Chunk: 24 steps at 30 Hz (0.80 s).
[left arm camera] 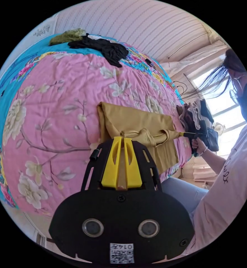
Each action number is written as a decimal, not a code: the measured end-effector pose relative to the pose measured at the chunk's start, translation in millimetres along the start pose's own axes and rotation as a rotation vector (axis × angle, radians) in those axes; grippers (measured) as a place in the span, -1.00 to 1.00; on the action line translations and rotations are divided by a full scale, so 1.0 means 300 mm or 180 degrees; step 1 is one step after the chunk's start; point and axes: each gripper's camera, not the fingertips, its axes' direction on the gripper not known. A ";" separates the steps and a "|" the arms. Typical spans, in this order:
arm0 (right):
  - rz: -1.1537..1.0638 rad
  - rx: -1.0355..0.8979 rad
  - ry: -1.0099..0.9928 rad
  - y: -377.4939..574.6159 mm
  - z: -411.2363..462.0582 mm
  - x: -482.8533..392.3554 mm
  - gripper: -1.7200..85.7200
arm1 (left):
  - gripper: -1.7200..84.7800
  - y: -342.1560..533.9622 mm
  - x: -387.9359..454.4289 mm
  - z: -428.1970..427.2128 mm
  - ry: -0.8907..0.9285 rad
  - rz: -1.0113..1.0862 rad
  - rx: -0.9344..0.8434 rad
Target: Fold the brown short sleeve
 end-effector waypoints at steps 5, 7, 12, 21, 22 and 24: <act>0.0334 -0.0209 0.0137 0.093 0.119 0.019 -0.94 | -0.93 0.077 -0.037 0.099 -0.0117 -0.0207 -0.0287; 0.0403 -0.0241 0.0181 0.112 0.125 0.015 -0.93 | -0.92 0.088 -0.035 0.093 -0.0212 -0.0263 -0.0355; 0.0487 -0.0100 0.0652 0.125 0.056 -0.025 -0.90 | -0.96 0.092 0.027 -0.044 -0.0352 -0.0350 -0.0064; -0.0193 -0.0207 0.0353 -0.096 0.325 -0.212 -0.81 | -0.83 -0.029 0.308 0.328 -0.0005 0.0191 -0.0422; -0.0177 -0.0338 0.0345 -0.105 0.370 -0.209 -0.84 | -0.88 -0.022 0.320 0.381 -0.0142 0.0202 -0.0578; -0.0175 -0.0443 0.0308 -0.100 0.398 -0.209 -0.88 | -0.96 0.002 0.353 0.380 -0.0216 0.0331 -0.0556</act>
